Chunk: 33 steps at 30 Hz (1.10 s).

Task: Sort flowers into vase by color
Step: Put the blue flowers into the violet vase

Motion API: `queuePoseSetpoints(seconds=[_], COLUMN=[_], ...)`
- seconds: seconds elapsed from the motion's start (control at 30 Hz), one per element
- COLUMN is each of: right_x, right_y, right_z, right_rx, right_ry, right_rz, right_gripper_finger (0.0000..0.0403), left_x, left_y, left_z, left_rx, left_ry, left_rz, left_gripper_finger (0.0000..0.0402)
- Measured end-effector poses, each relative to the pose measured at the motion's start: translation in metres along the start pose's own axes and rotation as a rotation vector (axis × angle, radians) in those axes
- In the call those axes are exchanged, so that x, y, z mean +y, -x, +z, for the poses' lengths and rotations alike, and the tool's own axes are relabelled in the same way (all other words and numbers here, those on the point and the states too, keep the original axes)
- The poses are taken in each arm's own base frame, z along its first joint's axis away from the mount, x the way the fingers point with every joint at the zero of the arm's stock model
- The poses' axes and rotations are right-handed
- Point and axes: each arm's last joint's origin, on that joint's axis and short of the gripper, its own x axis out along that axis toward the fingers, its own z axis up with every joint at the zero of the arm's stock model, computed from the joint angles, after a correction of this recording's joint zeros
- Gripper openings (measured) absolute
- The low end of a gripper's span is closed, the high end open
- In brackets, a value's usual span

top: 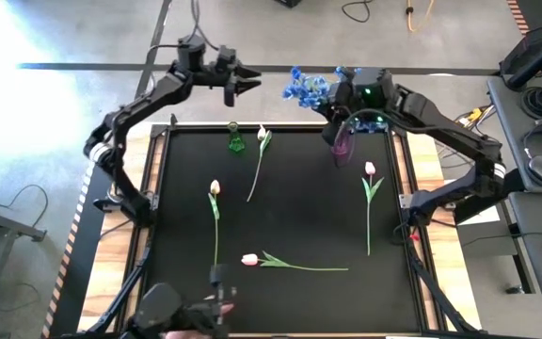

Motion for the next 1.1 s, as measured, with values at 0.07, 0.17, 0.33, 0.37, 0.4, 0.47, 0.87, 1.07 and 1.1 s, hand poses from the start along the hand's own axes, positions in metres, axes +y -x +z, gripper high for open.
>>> queuePoseSetpoints(seconds=[0.07, 0.17, 0.33, 0.37, 0.4, 0.47, 0.87, 1.07, 1.1], right_x=[-0.005, -0.011, -0.021, -0.023, -0.025, -0.030, -0.044, -0.045, -0.045], right_y=[-0.010, -0.025, -0.040, -0.042, -0.044, -0.047, -0.056, -0.060, -0.060], right_z=[-0.006, -0.015, -0.025, -0.027, -0.028, -0.032, -0.043, -0.044, -0.044], right_rx=[0.037, 0.103, 0.152, 0.159, 0.166, 0.180, 0.234, 0.239, 0.239], right_ry=[0.024, 0.060, 0.105, 0.112, 0.122, 0.134, 0.173, 0.175, 0.175], right_rz=[0.028, 0.056, 0.076, 0.073, 0.071, 0.066, 0.054, 0.054, 0.053], right_gripper_finger=[0.0013, 0.0013, 0.0013, 0.0013, 0.0013, 0.0013, 0.0013, 0.0013, 0.0013], left_x=[-0.007, -0.019, -0.042, -0.046, -0.050, -0.059, -0.083, -0.082, -0.082], left_y=[0.013, 0.032, 0.059, 0.064, 0.069, 0.078, 0.101, 0.101, 0.101], left_z=[0.000, -0.001, -0.004, -0.006, -0.007, -0.009, -0.009, -0.009, -0.009], left_rx=[-0.002, -0.008, -0.025, -0.026, -0.028, -0.035, -0.060, -0.063, -0.062], left_ry=[-0.005, -0.011, -0.026, -0.026, -0.027, -0.032, -0.035, -0.023, -0.023], left_rz=[0.056, 0.133, 0.275, 0.306, 0.334, 0.389, 0.500, 0.506, 0.507], left_gripper_finger=[0.0164, 0.0164, 0.0164, 0.0164, 0.0164, 0.0164, 0.0164, 0.0164, 0.0164])
